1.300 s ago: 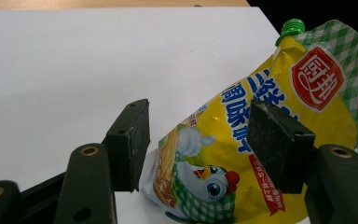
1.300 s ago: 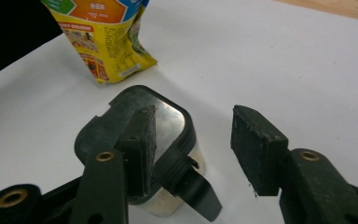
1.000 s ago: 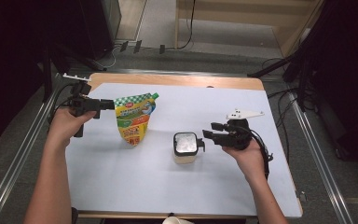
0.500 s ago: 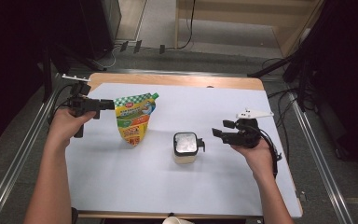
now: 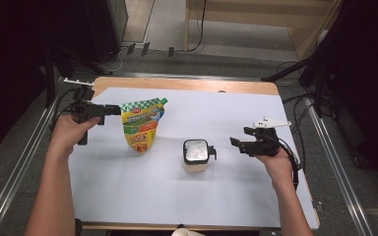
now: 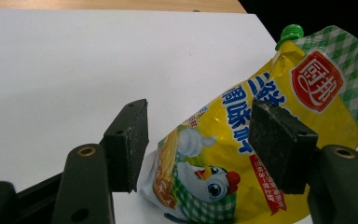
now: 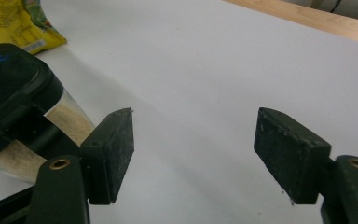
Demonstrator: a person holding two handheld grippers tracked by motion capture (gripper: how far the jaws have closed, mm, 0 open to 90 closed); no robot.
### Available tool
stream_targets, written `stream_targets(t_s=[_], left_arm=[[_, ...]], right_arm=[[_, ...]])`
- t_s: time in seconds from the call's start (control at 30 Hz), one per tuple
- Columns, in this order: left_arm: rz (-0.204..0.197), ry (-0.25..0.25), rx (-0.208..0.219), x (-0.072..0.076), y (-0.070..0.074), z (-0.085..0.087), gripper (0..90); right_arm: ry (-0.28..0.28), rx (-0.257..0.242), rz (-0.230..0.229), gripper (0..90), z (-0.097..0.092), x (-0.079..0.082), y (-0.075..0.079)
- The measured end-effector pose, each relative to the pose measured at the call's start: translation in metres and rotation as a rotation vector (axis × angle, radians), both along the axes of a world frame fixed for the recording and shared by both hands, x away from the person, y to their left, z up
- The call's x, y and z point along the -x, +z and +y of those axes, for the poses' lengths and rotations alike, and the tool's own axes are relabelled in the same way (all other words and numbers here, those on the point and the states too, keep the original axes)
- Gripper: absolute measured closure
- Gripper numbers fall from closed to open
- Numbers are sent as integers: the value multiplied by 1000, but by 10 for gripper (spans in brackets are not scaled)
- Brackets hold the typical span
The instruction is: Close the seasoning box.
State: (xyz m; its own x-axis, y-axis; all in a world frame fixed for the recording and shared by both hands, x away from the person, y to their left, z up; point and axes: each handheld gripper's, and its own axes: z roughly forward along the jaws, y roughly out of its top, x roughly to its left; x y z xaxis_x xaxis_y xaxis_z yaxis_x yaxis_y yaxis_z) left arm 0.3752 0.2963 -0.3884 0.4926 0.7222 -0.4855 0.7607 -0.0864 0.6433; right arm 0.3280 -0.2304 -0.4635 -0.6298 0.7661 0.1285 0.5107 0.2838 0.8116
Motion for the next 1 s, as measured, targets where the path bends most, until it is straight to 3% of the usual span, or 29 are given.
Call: stream_targets(t_s=[0.1,0.27,1.0], left_arm=[[0,0,1,0,0,0,388],[0,1,1,0,0,1,388],[16,13,-1,-3,-5,3,384]], right_arm=[[-11,-8,21,247,-4,-2,-3],[-30,-4,41,246,-8,-4,-7],[-61,18,70,247,-12,-9,-20]])
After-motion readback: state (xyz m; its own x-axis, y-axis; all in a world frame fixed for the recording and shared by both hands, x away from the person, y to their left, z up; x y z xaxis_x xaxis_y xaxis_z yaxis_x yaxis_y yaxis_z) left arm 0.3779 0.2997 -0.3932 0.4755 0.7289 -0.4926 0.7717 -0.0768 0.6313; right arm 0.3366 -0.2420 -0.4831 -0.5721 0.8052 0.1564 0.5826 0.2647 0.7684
